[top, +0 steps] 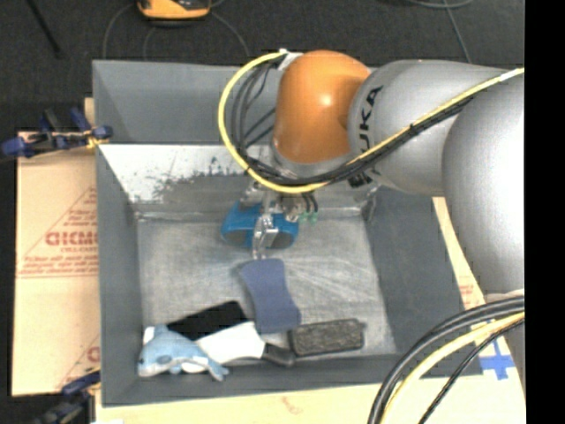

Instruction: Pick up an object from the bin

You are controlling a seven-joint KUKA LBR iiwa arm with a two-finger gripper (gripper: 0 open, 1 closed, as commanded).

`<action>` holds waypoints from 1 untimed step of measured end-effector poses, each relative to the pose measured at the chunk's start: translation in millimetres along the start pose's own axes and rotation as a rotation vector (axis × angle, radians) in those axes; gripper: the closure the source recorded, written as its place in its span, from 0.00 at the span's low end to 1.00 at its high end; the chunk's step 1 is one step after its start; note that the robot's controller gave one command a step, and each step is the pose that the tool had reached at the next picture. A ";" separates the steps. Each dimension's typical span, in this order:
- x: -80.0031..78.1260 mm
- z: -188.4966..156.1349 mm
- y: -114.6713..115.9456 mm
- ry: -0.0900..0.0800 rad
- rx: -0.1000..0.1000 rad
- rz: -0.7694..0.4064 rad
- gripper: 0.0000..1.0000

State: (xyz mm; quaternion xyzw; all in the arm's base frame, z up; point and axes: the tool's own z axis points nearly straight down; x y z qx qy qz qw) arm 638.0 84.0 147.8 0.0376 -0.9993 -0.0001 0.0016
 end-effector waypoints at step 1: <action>-0.3 -11.9 -0.1 -0.003 0.000 0.001 1.00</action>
Offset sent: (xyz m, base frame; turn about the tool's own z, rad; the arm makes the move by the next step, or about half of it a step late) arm 0.0000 -0.0001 0.0262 0.0000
